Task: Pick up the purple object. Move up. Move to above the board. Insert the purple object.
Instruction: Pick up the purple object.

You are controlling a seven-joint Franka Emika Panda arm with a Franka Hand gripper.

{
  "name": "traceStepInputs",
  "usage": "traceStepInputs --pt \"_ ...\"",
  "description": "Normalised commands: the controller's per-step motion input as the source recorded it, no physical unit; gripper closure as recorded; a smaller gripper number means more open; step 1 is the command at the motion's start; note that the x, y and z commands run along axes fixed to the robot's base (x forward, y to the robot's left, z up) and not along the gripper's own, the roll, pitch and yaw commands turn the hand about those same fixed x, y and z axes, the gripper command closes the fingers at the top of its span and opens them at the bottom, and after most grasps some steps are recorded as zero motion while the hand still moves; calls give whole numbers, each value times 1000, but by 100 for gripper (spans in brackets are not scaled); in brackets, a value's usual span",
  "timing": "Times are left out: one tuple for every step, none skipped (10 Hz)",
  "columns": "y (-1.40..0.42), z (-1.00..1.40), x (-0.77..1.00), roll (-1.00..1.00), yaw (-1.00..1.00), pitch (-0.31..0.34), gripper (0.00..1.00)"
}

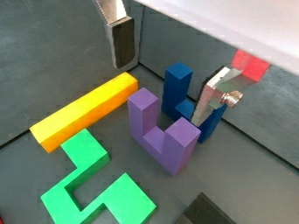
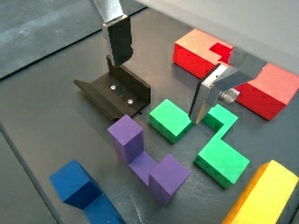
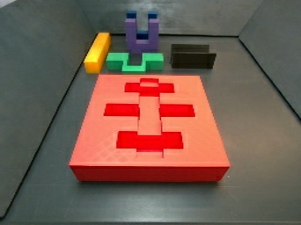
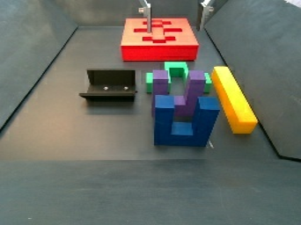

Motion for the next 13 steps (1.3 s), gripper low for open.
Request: traceStepInputs --pt "-60 0 0 16 0 0 0" --pt "-471 0 191 136 0 9 0" --pt "-443 -66 291 127 0 27 0" --pt "0 -120 337 0 -54 6 0" --pt "460 -171 303 0 0 26 0" --pt "349 -174 300 -1 -91 0 0" --pt "414 -197 783 -34 -57 57 0" --pt "343 -197 689 -10 -60 39 0" --pt "326 -237 774 -1 -49 54 0" --pt "397 -249 909 -33 -43 83 0" --pt "257 -320 686 -13 -83 40 0" --pt "69 -249 286 -14 -131 0 0" --pt "0 0 -17 0 0 0 0"
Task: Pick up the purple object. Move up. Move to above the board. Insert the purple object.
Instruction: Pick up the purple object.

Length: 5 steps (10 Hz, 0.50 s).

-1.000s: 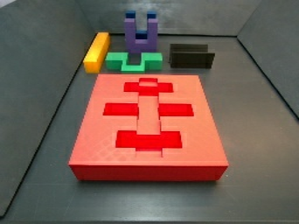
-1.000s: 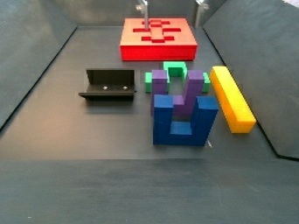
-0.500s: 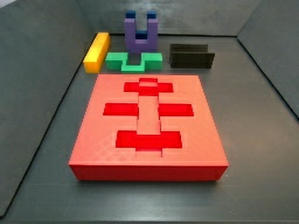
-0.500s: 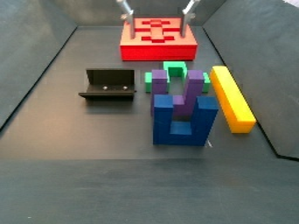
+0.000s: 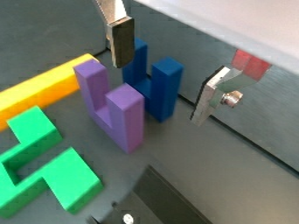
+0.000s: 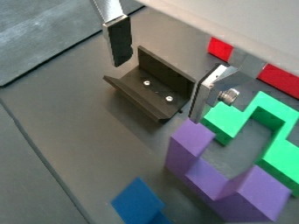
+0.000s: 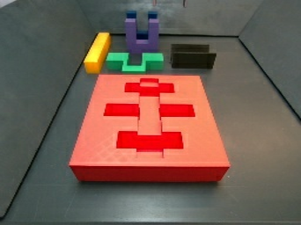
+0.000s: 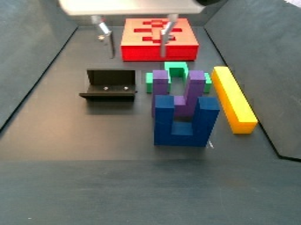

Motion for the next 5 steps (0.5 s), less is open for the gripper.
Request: traceStepInputs --pt "0 -3 97 0 0 17 0" --pt "0 -11 -260 -134 -140 -164 0" --pt "0 49 -286 -217 -103 -164 0" --pt "0 80 -123 -273 -69 -176 0" --pt "9 31 -126 -354 -77 -209 0"
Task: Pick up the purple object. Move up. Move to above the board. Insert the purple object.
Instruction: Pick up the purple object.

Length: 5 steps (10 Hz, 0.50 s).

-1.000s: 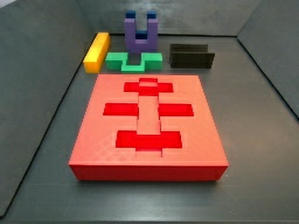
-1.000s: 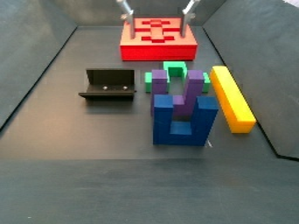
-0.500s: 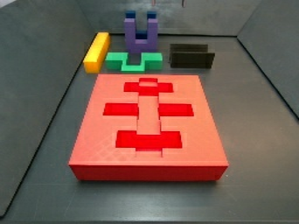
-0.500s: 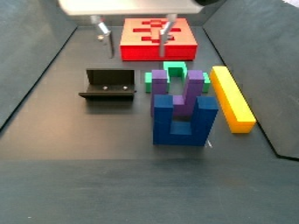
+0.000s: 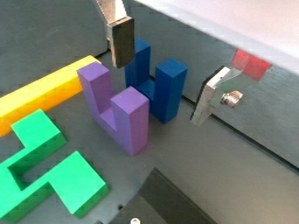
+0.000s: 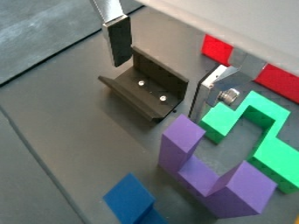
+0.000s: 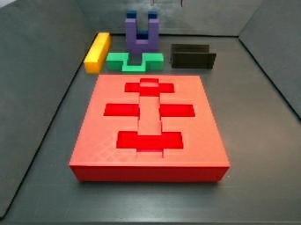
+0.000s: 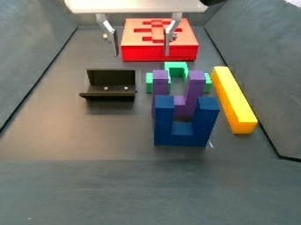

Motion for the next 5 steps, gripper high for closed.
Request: traceStepInputs --pt "69 0 -160 -423 -74 -250 0" --pt "14 -194 0 -324 -20 -199 0" --pt "0 -337 0 -167 -17 -97 0" --pt "-29 -334 0 0 -54 0 0" --pt "-80 -300 -3 76 -46 50 0"
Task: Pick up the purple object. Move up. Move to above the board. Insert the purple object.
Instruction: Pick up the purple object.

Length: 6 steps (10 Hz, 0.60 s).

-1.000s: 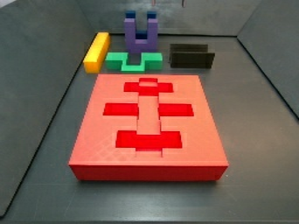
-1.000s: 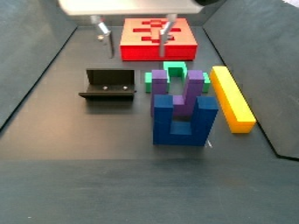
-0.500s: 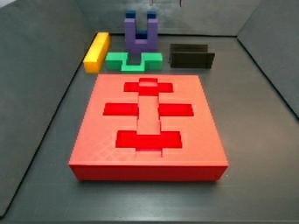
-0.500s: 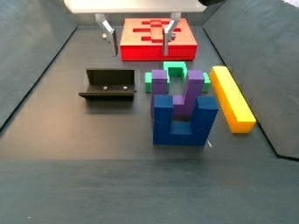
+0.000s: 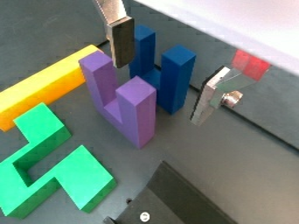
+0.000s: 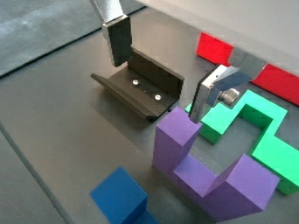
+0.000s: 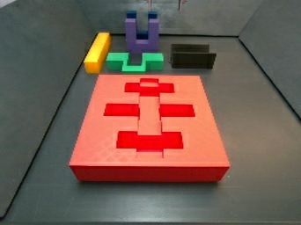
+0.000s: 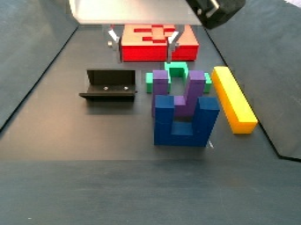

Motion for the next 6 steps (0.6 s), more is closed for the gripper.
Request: traceStepInputs --pt "0 -237 -171 83 -43 53 0" --pt "0 -131 -509 94 -151 33 0" --pt "0 -77 -423 70 -111 0 0" --pt "0 -51 -371 89 -71 0 0" --pt "0 -111 -317 83 -6 0 0" --pt "14 -171 0 1 11 0 0"
